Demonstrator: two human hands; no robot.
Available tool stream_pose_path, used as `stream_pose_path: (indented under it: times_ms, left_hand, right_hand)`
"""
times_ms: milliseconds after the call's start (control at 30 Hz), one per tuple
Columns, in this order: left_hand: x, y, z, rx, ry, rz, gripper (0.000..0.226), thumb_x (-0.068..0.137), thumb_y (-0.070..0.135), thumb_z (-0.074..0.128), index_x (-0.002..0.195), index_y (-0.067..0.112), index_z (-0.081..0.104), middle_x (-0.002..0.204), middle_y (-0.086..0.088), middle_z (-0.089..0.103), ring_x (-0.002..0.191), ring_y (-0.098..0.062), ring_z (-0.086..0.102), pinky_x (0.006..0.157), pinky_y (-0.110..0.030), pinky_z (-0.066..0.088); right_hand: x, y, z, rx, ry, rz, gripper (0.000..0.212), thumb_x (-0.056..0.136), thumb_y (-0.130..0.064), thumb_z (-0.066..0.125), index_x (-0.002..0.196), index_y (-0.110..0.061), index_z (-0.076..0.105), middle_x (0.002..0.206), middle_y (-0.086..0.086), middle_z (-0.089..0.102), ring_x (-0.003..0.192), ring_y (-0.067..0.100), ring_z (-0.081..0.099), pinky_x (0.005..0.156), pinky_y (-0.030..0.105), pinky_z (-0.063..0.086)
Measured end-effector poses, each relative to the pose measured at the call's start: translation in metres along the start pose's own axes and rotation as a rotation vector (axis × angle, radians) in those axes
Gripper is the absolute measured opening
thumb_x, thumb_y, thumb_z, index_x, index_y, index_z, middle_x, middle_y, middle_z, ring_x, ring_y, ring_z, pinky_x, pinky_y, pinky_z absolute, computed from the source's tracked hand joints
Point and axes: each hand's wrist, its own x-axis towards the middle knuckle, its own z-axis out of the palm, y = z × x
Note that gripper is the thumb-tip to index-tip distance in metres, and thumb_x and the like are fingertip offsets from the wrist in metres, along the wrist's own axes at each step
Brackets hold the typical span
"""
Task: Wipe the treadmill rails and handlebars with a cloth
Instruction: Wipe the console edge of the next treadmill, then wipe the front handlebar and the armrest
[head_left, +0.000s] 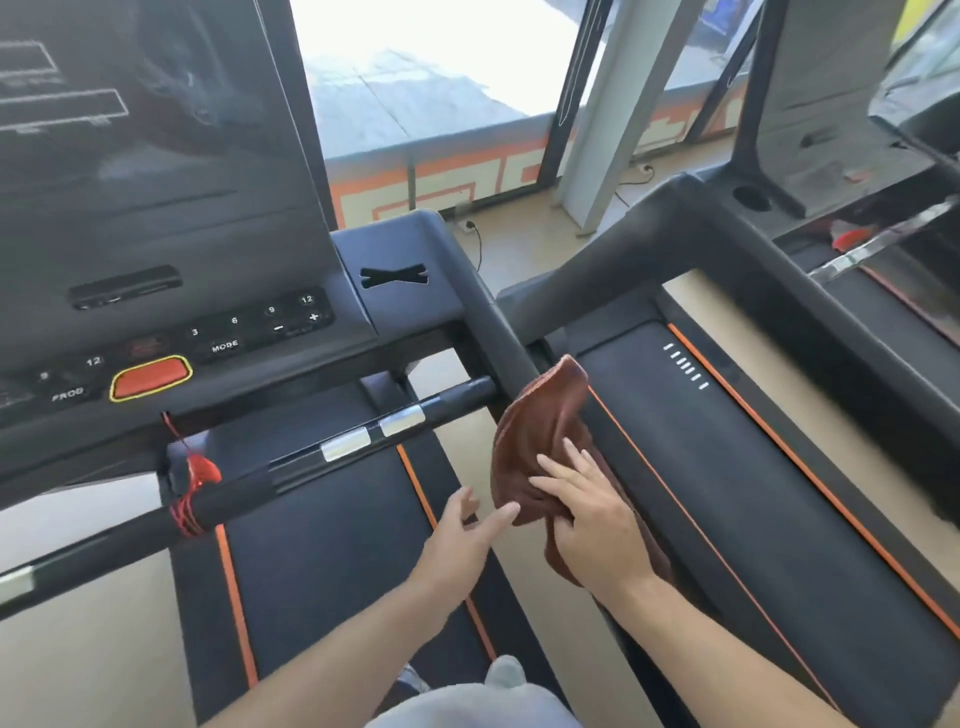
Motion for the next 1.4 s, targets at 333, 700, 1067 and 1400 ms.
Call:
stream_pose_path:
  times_ms: [333,700,1067,1400]
  left_hand:
    - [-0.007,-0.017,0.087,-0.255,-0.024,-0.101,0.077,0.088,0.043,0.074,0.153,0.028,0.034,0.115,0.004,0.071,0.101,-0.016,0.073,0.093,-0.04,0.059]
    - [-0.029,-0.013,0.106,0.01,0.062,-0.006,0.033,0.078,0.046,0.079,0.101,0.023,0.078,0.096,0.007,0.077,0.091,-0.013,0.074,0.088,-0.036,0.06]
    - [-0.075,-0.011,-0.013,-0.189,0.421,0.244,0.02,0.079,0.012,0.081,0.088,0.015,0.063,0.084,0.001,0.074,0.082,-0.018,0.071,0.076,-0.035,0.058]
    - [-0.083,0.009,-0.177,-0.162,0.505,0.527,0.053,0.085,-0.015,0.059,0.121,0.023,0.058,0.115,0.012,0.072,0.111,-0.001,0.066,0.096,-0.019,0.051]
  right_hand:
    - [-0.085,0.037,-0.061,0.002,-0.327,-0.141,0.071,0.078,-0.06,0.078,0.142,-0.04,0.056,0.166,-0.02,0.028,0.158,0.005,0.009,0.128,0.03,0.006]
    - [-0.118,0.069,-0.089,0.388,-0.343,0.932,0.062,0.093,-0.074,0.05,0.097,-0.019,0.078,0.095,-0.008,0.078,0.098,0.018,0.071,0.099,0.043,0.053]
    - [-0.041,-0.061,-0.072,0.853,0.016,0.441,0.019,0.096,-0.001,0.068,0.105,-0.017,0.074,0.095,0.0,0.079,0.094,0.018,0.075,0.082,0.034,0.061]
    - [0.077,-0.159,-0.02,0.758,0.182,0.372,0.029,0.097,-0.017,0.071,0.123,-0.029,0.069,0.114,-0.014,0.074,0.113,0.007,0.067,0.1,0.03,0.054]
